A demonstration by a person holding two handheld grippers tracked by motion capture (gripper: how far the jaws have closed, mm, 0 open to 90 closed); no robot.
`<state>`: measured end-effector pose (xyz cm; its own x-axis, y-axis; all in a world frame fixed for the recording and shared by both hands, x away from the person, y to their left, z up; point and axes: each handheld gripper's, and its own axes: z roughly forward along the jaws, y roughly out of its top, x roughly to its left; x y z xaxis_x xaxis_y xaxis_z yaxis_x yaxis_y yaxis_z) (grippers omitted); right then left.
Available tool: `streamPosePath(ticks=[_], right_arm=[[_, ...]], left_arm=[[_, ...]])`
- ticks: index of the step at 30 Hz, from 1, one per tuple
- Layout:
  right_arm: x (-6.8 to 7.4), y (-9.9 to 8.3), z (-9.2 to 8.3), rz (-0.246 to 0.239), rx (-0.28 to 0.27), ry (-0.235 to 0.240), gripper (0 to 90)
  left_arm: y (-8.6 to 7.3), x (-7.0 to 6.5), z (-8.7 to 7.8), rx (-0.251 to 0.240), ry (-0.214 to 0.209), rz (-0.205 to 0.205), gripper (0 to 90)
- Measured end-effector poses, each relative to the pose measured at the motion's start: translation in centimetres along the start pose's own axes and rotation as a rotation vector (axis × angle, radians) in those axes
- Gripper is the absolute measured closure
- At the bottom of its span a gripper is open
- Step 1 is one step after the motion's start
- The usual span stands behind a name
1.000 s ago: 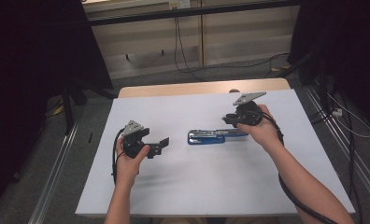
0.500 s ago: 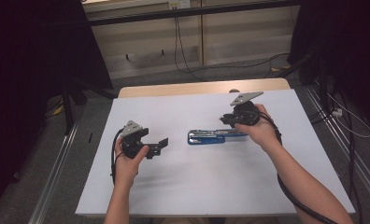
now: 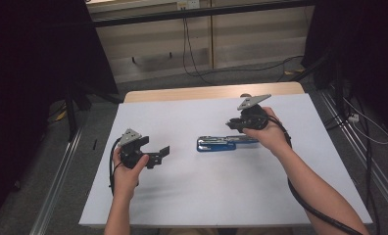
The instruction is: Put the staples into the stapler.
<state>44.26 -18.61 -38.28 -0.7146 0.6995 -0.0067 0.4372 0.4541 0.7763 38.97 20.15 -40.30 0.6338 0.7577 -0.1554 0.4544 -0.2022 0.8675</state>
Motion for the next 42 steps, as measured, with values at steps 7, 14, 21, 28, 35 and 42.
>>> streamPosePath(ticks=[7,14,21,28,35,42], right_arm=[[0.0,0.3,0.3,-0.022,0.000,0.019,79.5],[0.1,0.3,0.4,-0.030,-0.002,0.028,79.5],[0.0,0.0,0.6,-0.036,0.001,0.039,79.5],[0.3,-0.1,1.1,-0.047,0.006,0.051,79.5],[0.4,-0.3,1.8,-0.052,0.009,0.070,79.5],[0.6,-0.1,2.8,-0.074,0.020,0.089,79.5]], left_arm=[[-0.6,0.1,-0.5,0.010,0.005,-0.002,4.5],[-1.1,0.0,-1.0,0.025,0.002,0.024,4.5],[-1.8,0.4,-1.5,0.027,-0.010,0.019,4.5],[-2.9,1.0,-2.2,0.031,-0.001,0.012,4.5],[-3.1,1.2,-2.9,0.012,-0.008,0.004,4.4],[-3.3,1.2,-3.1,0.013,-0.024,0.001,4.4]])
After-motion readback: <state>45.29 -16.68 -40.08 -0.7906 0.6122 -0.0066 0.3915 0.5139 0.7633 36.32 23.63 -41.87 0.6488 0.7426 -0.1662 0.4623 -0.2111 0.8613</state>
